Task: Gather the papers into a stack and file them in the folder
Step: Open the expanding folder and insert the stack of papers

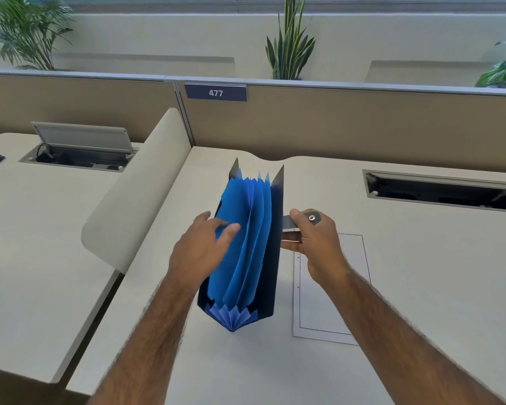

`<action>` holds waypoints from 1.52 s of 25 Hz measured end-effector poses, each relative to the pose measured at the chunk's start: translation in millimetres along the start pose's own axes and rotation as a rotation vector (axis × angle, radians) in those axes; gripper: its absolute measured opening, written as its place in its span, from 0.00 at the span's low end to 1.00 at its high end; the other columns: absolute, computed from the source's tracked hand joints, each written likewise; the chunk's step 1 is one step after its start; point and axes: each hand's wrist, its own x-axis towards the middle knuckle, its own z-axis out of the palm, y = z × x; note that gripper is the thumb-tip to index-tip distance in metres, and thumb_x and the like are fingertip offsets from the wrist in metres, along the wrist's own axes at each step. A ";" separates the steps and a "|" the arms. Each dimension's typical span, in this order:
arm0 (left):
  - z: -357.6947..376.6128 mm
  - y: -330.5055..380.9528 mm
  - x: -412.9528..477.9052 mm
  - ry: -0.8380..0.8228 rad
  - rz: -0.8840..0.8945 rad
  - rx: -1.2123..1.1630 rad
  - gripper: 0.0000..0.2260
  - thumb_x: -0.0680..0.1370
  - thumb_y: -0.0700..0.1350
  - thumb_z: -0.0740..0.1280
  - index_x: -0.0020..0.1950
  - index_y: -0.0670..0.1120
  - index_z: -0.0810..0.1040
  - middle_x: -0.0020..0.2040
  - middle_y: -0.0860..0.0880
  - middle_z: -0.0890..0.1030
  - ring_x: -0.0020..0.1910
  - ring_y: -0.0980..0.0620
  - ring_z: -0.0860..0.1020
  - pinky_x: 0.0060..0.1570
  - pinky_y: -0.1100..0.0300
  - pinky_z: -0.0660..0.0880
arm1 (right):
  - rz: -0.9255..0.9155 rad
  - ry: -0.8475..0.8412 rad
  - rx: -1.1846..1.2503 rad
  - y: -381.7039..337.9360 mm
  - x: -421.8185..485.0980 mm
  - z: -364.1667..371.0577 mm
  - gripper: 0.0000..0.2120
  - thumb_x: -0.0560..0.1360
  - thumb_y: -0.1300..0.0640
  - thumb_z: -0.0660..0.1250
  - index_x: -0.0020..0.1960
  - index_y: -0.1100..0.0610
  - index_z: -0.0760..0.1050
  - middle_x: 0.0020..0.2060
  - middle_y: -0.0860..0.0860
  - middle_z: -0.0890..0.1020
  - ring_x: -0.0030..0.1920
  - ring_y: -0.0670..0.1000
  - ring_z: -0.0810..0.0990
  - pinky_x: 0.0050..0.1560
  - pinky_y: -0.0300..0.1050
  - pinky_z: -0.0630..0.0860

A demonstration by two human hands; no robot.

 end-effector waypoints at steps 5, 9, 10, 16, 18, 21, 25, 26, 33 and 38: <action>11.8 11.5 -2.3 -0.089 -0.036 -0.009 0.27 0.75 0.65 0.66 0.69 0.51 0.76 0.70 0.53 0.74 0.58 0.54 0.77 0.60 0.52 0.76 | -0.013 -0.003 -0.028 1.9 1.4 0.9 0.06 0.81 0.55 0.67 0.48 0.58 0.77 0.44 0.58 0.86 0.40 0.58 0.88 0.46 0.55 0.86; 10.4 9.3 -4.3 -0.062 -0.009 -0.107 0.29 0.80 0.40 0.58 0.79 0.59 0.61 0.50 0.45 0.81 0.38 0.53 0.77 0.37 0.57 0.73 | 0.003 0.064 0.007 2.6 4.7 -14.5 0.06 0.80 0.57 0.68 0.47 0.59 0.77 0.41 0.57 0.85 0.36 0.53 0.87 0.39 0.47 0.85; 7.6 8.5 -5.7 -0.064 -0.026 -0.099 0.34 0.80 0.38 0.57 0.81 0.62 0.52 0.44 0.43 0.80 0.34 0.51 0.75 0.32 0.55 0.72 | 0.009 0.094 0.009 4.7 6.1 -20.9 0.06 0.80 0.58 0.68 0.46 0.59 0.76 0.42 0.58 0.85 0.36 0.53 0.87 0.39 0.47 0.85; 1.4 14.1 -10.0 -0.101 0.006 -0.072 0.37 0.79 0.37 0.54 0.81 0.64 0.43 0.33 0.45 0.72 0.29 0.49 0.70 0.30 0.53 0.70 | 0.045 0.012 -0.074 22.5 13.8 -49.3 0.13 0.82 0.47 0.63 0.52 0.57 0.77 0.47 0.59 0.86 0.43 0.56 0.88 0.48 0.52 0.85; 4.3 22.5 -10.2 -0.124 0.017 -0.068 0.36 0.80 0.38 0.54 0.81 0.64 0.43 0.34 0.45 0.72 0.29 0.50 0.71 0.30 0.55 0.70 | 0.034 -0.079 -0.084 29.7 11.6 -48.0 0.24 0.81 0.36 0.54 0.55 0.54 0.78 0.47 0.55 0.87 0.44 0.54 0.87 0.49 0.51 0.85; 8.6 31.9 -9.3 -0.141 0.032 -0.062 0.36 0.80 0.39 0.53 0.82 0.64 0.43 0.35 0.45 0.74 0.30 0.51 0.71 0.30 0.57 0.68 | -0.048 -0.111 -0.050 44.2 20.0 -62.1 0.38 0.74 0.28 0.45 0.56 0.54 0.80 0.50 0.55 0.87 0.49 0.53 0.86 0.54 0.50 0.82; 10.3 35.4 -10.3 -0.148 0.049 -0.034 0.35 0.81 0.39 0.53 0.82 0.64 0.43 0.35 0.46 0.72 0.29 0.52 0.70 0.29 0.59 0.67 | -0.136 0.023 -0.294 62.3 54.6 -101.1 0.34 0.80 0.32 0.50 0.53 0.59 0.82 0.50 0.53 0.86 0.52 0.55 0.85 0.54 0.47 0.79; 10.6 35.5 -10.2 -0.148 0.050 -0.029 0.35 0.82 0.39 0.53 0.82 0.63 0.43 0.35 0.46 0.72 0.29 0.52 0.70 0.29 0.59 0.67 | -0.152 0.102 -0.493 68.0 67.3 -113.8 0.27 0.81 0.36 0.56 0.52 0.58 0.81 0.49 0.52 0.86 0.52 0.55 0.84 0.52 0.48 0.77; 13.5 37.0 -10.8 -0.150 0.065 -0.028 0.35 0.82 0.38 0.53 0.82 0.64 0.43 0.33 0.46 0.70 0.29 0.52 0.69 0.28 0.58 0.67 | 0.092 -0.093 -1.501 79.1 124.1 -178.2 0.46 0.70 0.39 0.74 0.80 0.50 0.55 0.78 0.50 0.61 0.74 0.59 0.64 0.66 0.60 0.71; 13.5 34.1 -11.8 -0.147 0.058 -0.035 0.35 0.82 0.39 0.53 0.81 0.64 0.42 0.33 0.46 0.70 0.28 0.53 0.68 0.27 0.59 0.67 | 0.121 -0.127 -1.556 80.0 138.9 -181.7 0.53 0.66 0.38 0.77 0.80 0.49 0.52 0.77 0.50 0.62 0.74 0.60 0.62 0.63 0.60 0.73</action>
